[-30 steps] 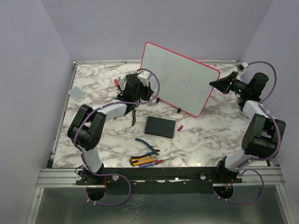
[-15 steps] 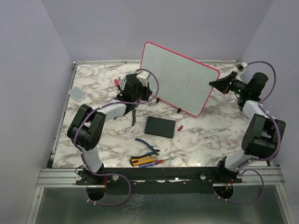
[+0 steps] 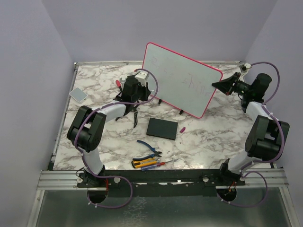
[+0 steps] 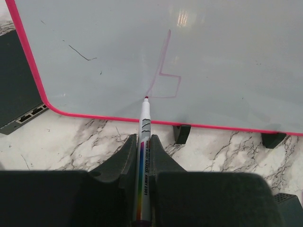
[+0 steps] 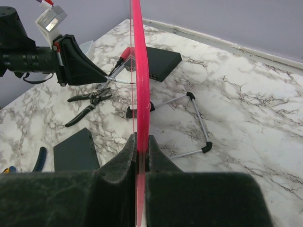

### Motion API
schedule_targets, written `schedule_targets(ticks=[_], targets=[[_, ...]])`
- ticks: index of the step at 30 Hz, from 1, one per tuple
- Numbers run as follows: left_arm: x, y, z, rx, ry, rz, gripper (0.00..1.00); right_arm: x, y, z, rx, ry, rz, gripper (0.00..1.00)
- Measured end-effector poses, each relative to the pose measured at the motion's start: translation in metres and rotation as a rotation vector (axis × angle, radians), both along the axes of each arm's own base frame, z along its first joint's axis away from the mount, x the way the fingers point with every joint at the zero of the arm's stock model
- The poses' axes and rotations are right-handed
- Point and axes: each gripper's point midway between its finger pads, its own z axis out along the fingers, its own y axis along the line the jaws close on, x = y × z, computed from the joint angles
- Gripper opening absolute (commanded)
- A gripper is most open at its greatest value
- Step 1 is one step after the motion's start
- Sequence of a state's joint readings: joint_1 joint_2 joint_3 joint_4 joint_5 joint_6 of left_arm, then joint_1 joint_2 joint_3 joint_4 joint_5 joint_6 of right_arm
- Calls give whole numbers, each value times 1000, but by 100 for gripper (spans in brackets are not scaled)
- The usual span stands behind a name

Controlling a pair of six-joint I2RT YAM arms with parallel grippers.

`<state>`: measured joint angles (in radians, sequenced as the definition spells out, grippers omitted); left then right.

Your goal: Write a sentence on the whiteboard

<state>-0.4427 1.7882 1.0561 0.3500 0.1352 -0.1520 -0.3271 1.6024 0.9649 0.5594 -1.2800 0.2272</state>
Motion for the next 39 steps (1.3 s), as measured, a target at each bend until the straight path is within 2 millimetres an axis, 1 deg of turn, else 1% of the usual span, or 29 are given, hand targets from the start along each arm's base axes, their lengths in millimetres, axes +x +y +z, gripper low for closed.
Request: schedule_targets(ticks=[20, 26, 29, 35, 39], targets=[[1, 2, 0, -1, 0, 7, 0, 0, 0, 0, 0, 2, 0, 1], [-1, 4, 0, 0, 1, 8, 0, 0, 0, 0, -1, 1, 0, 1], [-3, 5, 6, -2, -8, 11, 0, 0, 0, 0, -3, -1, 1, 1], [-9, 10, 27, 21, -52, 21, 0, 0, 0, 0, -3, -2, 1, 1], [-16, 5, 37, 33, -76, 3, 0, 0, 0, 0, -4, -1, 1, 1]])
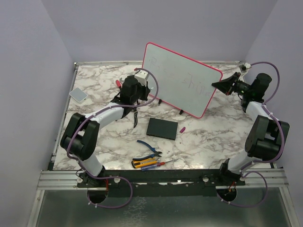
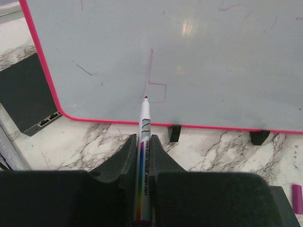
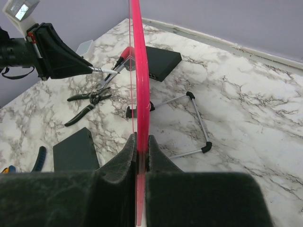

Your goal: Write a sentence on the whiteboard

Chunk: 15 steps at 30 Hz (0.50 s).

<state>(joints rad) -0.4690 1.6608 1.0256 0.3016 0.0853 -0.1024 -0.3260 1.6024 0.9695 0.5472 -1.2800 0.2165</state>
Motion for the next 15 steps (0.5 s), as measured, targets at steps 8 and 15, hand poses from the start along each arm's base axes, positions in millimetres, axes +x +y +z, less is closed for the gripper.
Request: schedule_targets(ticks=[8, 15], targets=[[-5, -9, 2, -15, 5, -20, 0, 0, 0, 0, 1, 2, 0, 0], [1, -22, 20, -68, -17, -38, 0, 0, 0, 0, 1, 5, 1, 1]])
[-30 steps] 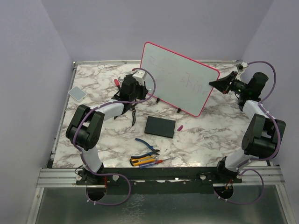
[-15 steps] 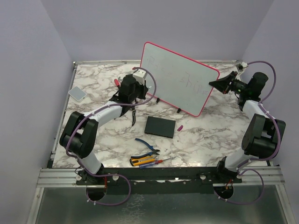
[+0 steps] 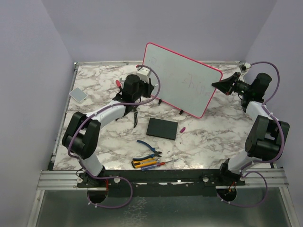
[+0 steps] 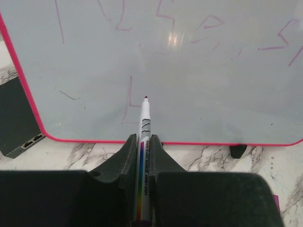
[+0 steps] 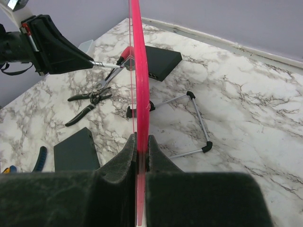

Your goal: Write a sentence on the whiteboard

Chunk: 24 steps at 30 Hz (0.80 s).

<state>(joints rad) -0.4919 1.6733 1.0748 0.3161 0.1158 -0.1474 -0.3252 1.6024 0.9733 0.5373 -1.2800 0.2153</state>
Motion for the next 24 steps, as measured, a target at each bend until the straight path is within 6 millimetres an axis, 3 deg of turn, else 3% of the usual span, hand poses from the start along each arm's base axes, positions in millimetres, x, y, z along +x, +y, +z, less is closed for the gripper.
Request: schedule_targets(ticks=[10, 24], targets=[[-2, -31, -11, -4, 17, -57, 0, 0, 1, 0, -2, -2, 2, 1], [1, -30, -19, 6, 30, -29, 0, 0, 1, 0, -3, -2, 2, 0]])
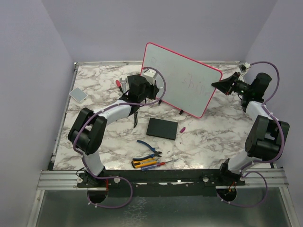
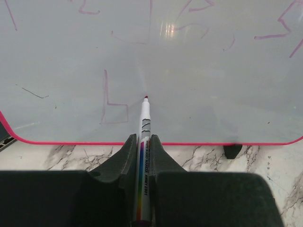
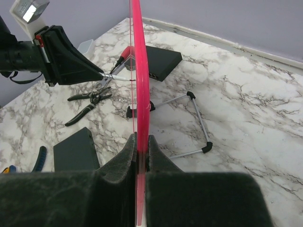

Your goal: Write a sentence on the whiteboard

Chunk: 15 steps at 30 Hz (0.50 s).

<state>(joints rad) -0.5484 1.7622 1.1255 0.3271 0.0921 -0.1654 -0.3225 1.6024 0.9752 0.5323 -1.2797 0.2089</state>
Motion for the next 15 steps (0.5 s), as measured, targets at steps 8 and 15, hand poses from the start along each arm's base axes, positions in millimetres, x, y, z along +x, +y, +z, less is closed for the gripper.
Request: schedule_targets(ticks=[8, 15], targets=[[1, -2, -2, -2, 8, 1, 0, 1, 0, 0, 1, 3, -5, 1], [-4, -11, -7, 3, 16, -19, 0, 1, -1, 0, 0, 3, -8, 1]])
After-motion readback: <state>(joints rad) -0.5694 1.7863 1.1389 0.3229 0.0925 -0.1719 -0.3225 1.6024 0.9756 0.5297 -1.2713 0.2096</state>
